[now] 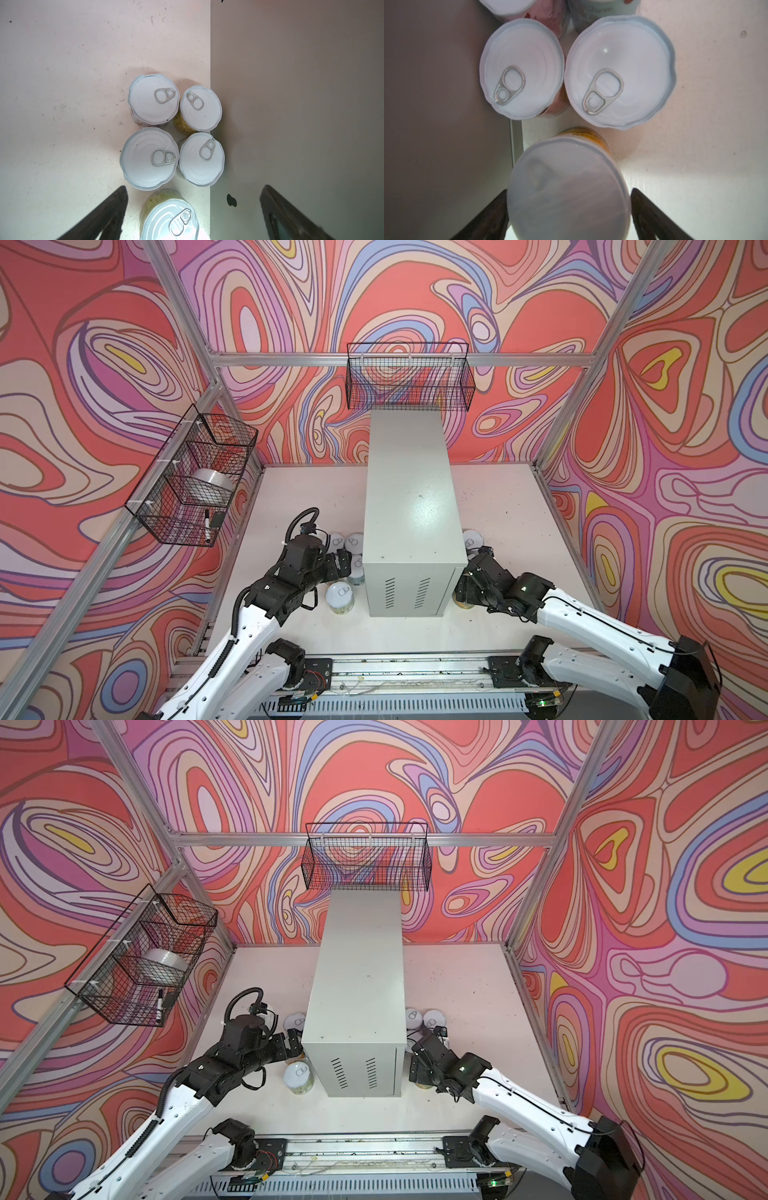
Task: Place and organize the canned foods onto the counter
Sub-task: 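Close the right gripper around the orange-labelled tub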
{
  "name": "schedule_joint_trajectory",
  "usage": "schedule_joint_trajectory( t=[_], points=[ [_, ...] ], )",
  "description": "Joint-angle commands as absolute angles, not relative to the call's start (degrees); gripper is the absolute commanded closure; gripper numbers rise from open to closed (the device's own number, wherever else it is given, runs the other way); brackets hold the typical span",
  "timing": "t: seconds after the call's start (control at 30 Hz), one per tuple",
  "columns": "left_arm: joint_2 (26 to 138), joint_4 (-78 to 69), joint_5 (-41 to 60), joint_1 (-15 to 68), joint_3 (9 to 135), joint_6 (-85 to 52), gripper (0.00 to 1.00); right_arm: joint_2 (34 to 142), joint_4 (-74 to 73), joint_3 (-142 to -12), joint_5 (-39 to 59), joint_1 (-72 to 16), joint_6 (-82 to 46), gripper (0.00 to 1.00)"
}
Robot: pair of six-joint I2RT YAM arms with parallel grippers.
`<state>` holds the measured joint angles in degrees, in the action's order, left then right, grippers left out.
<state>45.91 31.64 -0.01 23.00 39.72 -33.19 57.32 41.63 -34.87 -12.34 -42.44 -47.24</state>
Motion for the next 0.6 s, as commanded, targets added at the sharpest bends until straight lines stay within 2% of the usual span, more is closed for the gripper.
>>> schedule_joint_trajectory(
  t=[0.0,0.57],
  points=[
    [46.4,30.34,-0.56,23.37,39.42,-32.86,0.0,58.23,39.79,-32.35,-17.42,-42.78,-50.75,0.09],
    [49.66,25.72,-0.13,23.38,37.1,-31.81,0.0,64.01,32.03,-29.79,-23.24,-43.31,-50.11,0.09]
  ],
)
